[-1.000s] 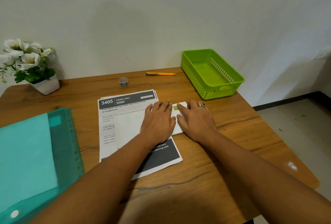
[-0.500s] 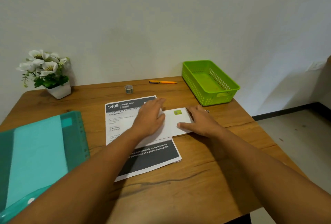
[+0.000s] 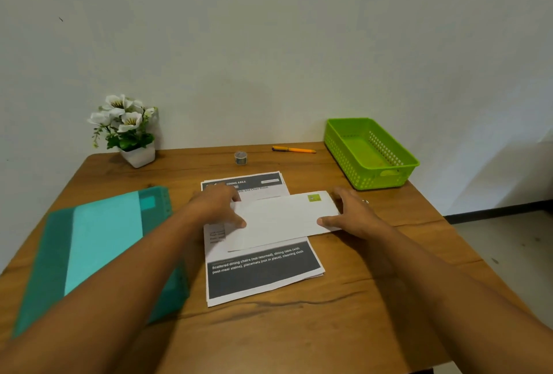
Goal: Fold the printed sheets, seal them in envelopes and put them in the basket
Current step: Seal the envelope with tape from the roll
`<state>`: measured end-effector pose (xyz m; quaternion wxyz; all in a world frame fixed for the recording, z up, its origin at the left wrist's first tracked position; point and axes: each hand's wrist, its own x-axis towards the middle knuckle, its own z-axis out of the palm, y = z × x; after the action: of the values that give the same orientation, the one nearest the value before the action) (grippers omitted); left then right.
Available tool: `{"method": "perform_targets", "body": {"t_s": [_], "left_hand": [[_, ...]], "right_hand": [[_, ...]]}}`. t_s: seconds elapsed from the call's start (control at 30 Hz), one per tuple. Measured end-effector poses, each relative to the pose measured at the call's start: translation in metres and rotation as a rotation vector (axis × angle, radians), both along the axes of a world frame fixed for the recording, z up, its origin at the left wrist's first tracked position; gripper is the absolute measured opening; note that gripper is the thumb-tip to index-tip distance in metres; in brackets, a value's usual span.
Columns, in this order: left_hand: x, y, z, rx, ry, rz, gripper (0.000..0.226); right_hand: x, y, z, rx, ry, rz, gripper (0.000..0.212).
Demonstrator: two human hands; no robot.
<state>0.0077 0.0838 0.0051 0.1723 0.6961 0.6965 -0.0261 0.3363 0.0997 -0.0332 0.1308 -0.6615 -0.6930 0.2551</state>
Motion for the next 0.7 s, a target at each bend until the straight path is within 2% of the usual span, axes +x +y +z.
{"method": "perform_targets", "body": {"t_s": [0.07,0.13,0.17,0.27,0.33,0.4,0.47,0.6,0.7], "left_hand": [[-0.002,-0.001,0.002,0.048,-0.206,0.036,0.029],[-0.006,-0.005,0.003,0.101,-0.503,0.093,0.017],[-0.008,-0.007,0.006,0.114,-0.654,0.126,0.015],[-0.014,-0.013,0.017,0.203,-0.989,0.195,0.013],[-0.017,-0.015,0.024,0.298,-1.11,0.228,0.014],[-0.019,-0.018,0.022,0.333,-1.125,0.255,0.019],[-0.02,-0.023,0.009,0.277,-1.079,0.281,0.024],[-0.021,-0.027,-0.015,0.222,-0.823,0.282,0.02],[-0.018,-0.017,-0.004,0.287,-0.845,0.264,0.013]], "right_hand": [[0.002,0.0,0.0,-0.006,0.187,-0.076,0.098],[0.004,0.0,0.003,-0.043,0.432,-0.179,0.094],[0.004,0.0,0.006,-0.047,0.54,-0.217,0.085],[0.001,-0.002,0.023,-0.023,0.81,-0.259,0.035],[-0.002,-0.003,0.034,0.018,0.893,-0.241,0.022],[-0.003,-0.002,0.035,0.039,0.914,-0.22,0.023],[-0.004,-0.003,0.025,0.016,0.897,-0.225,0.026],[-0.004,-0.004,0.013,0.002,0.877,-0.265,0.021],[0.004,-0.002,0.025,0.028,0.895,-0.236,0.017]]}}
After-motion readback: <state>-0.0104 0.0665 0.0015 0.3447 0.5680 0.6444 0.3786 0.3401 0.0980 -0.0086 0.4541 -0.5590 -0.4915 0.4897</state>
